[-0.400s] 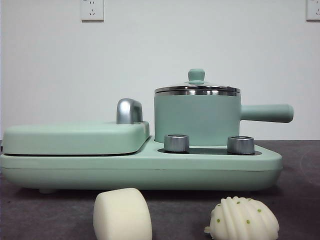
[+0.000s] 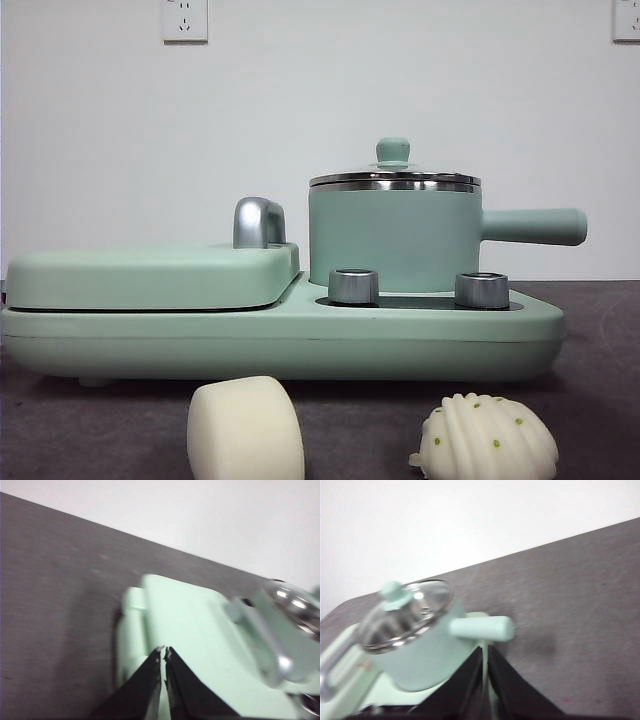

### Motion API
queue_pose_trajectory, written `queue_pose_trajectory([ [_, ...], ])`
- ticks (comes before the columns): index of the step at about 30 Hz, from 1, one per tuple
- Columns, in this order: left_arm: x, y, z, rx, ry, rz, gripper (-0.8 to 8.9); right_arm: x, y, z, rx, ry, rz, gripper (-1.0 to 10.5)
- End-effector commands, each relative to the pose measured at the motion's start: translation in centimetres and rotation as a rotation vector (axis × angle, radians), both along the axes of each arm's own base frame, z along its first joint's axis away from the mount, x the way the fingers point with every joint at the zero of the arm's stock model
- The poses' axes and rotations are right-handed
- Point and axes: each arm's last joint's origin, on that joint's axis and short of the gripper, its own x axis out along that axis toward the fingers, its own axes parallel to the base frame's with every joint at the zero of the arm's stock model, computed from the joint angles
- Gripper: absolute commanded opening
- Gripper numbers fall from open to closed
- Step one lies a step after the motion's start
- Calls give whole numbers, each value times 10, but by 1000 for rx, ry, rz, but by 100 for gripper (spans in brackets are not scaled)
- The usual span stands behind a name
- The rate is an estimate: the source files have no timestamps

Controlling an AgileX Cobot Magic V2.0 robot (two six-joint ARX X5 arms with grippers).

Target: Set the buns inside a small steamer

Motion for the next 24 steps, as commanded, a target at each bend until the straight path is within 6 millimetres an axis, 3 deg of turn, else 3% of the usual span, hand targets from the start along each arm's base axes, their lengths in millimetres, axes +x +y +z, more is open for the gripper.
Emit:
queue_pose_trajectory([
  [1,6,-4,22,-10,30,-70,16,-3,2,25,16,14,56,14],
  [8,36,-16,76,36,93,-245,16,0,6,87,-61,54,234,14],
  [14,65,-27,112,64,117,-413,16,8,10,126,-151,77,412,15],
  [19,80,-37,129,27,119,-568,17,17,12,141,-188,78,510,15],
  [24,87,-42,133,33,92,-593,25,23,12,141,-187,86,515,17],
])
